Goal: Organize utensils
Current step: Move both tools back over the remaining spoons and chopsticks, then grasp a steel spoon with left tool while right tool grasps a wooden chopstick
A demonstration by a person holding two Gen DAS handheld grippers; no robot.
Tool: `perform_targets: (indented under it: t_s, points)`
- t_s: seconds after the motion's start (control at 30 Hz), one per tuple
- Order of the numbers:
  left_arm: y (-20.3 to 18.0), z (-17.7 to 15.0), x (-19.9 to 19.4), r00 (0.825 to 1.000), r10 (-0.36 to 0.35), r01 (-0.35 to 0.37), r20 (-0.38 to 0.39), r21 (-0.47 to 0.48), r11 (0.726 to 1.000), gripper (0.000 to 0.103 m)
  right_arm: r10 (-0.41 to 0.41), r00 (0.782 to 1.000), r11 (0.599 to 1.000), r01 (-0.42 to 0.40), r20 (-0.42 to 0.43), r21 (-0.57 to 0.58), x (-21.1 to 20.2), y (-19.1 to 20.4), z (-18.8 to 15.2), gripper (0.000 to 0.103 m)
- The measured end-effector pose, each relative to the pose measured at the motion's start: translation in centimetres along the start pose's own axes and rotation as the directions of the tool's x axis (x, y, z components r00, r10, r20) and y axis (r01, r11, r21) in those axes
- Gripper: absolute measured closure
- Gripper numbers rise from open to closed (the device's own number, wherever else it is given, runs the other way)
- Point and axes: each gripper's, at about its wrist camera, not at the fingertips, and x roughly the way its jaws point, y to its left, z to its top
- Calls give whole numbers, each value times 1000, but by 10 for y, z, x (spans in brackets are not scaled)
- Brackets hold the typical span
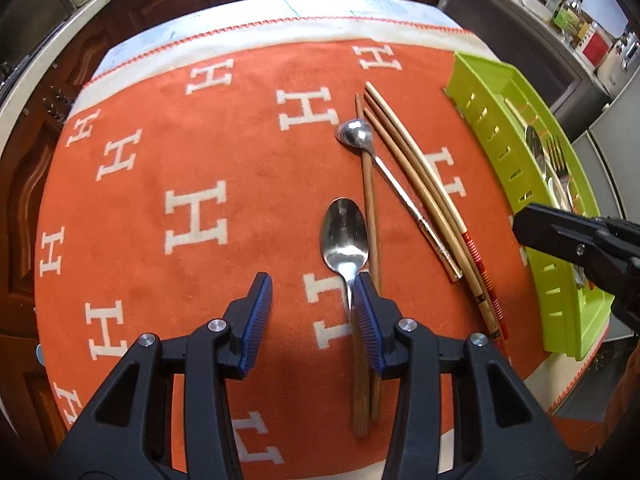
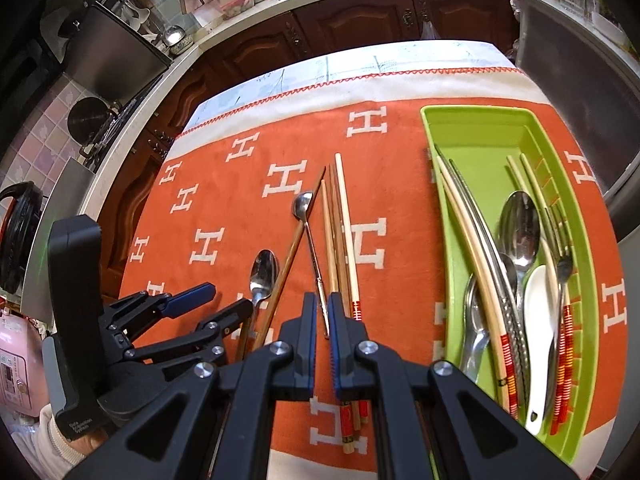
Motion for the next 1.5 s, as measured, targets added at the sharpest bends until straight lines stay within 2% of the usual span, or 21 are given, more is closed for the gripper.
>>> perform_targets:
  t_s: [0.07,0.2,0.33,0.4,0.47,0.5,0.63,0.8,0.93,1.07,1.17,1.27,1.37,1.5]
  points:
    - [-2,-1,7,999,-7,8,-39,7,1000,63,1,1000,1000,-1,-4,-2,2,1,-1,98]
    - [-7,-5,7,999,19,-18,-31,42,999,63,6,1000,1000,-6,-10,-6,5,2,-1,98]
    - [-6,-6,6,1000,10,-9,-28,36,999,64,9,1000,1000,-9,-18,-20,8,5,-2,98]
    - [-4,-7,6,1000,11,-10,-18,25,1000,73,10,1000,1000,-11,-23,-28,11,7,-2,98]
    - [-1,-7,4,1000,2,-1,-10,10,1000,96,13,1000,999,-14,-28,-34,12,8,-2,98]
    - [3,-8,4,1000,-11,11,-9,-5,1000,98,16,999,999,-17,-30,-38,14,9,-2,98]
    - [17,-8,2,999,-54,54,2,-64,996,99,31,999,998,-33,-41,-45,20,12,2,98]
    - [31,-8,-6,998,-58,61,37,-113,992,99,58,997,997,-61,-60,-52,35,15,13,98]
    - [45,-7,-13,996,-60,70,72,-154,986,99,44,995,997,-49,-89,-61,50,20,19,98]
    - [56,-8,-17,995,-62,77,84,-184,980,99,82,989,995,-88,-122,-41,60,26,23,98]
    - [62,-9,-17,994,-64,81,89,-203,976,99,74,988,996,-79,-138,-32,68,32,24,95]
    - [67,-9,-18,993,-67,86,92,-215,973,99,32,988,999,-38,-148,-38,75,36,24,87]
    - [71,-11,-18,993,-70,90,97,-225,970,99,11,986,999,-17,-164,-40,82,39,23,86]
    - [77,-15,-16,993,-77,98,94,-244,965,99,-92,986,992,78,-141,-101,88,52,21,86]
